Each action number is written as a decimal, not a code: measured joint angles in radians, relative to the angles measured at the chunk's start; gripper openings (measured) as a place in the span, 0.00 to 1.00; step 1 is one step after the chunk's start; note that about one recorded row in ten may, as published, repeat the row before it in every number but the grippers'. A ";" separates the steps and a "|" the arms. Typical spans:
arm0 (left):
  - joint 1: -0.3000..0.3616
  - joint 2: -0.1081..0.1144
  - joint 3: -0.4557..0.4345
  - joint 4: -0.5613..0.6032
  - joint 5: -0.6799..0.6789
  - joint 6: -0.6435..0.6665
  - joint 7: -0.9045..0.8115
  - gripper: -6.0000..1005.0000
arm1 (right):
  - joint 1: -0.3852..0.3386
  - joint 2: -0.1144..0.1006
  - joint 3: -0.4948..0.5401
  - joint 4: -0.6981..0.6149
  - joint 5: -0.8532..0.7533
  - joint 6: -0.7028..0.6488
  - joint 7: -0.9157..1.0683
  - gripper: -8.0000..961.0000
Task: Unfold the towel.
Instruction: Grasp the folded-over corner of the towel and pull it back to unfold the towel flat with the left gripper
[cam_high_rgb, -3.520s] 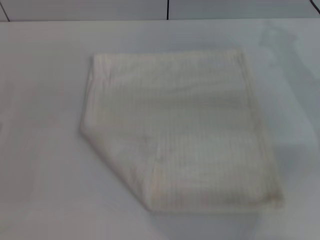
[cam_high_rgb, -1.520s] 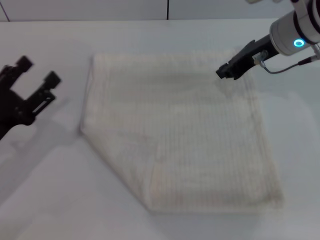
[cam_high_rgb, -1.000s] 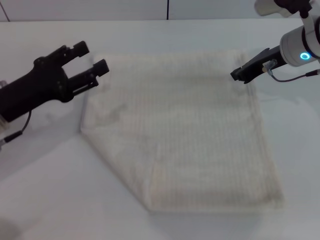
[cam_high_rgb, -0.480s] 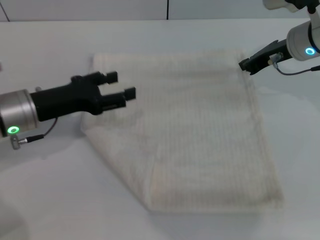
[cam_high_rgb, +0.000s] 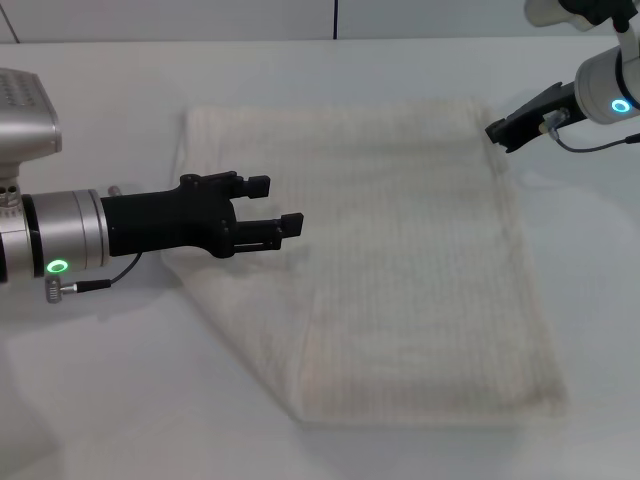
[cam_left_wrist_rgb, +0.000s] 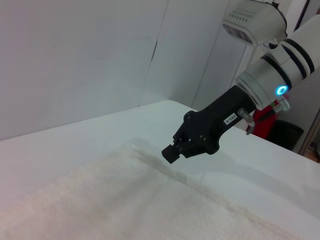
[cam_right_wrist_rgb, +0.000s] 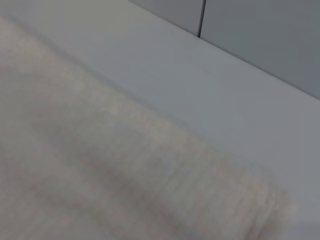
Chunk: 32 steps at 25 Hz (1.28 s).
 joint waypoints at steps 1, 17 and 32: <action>0.001 0.000 0.001 0.000 0.000 0.000 0.000 0.77 | 0.001 0.001 0.000 0.003 0.000 0.002 0.000 0.01; 0.008 0.001 0.020 0.007 0.001 0.008 0.000 0.77 | 0.011 0.015 -0.008 0.052 0.000 0.054 -0.006 0.01; 0.019 0.000 0.020 -0.004 -0.005 0.008 0.002 0.76 | 0.012 0.037 -0.016 0.062 0.000 0.081 -0.021 0.01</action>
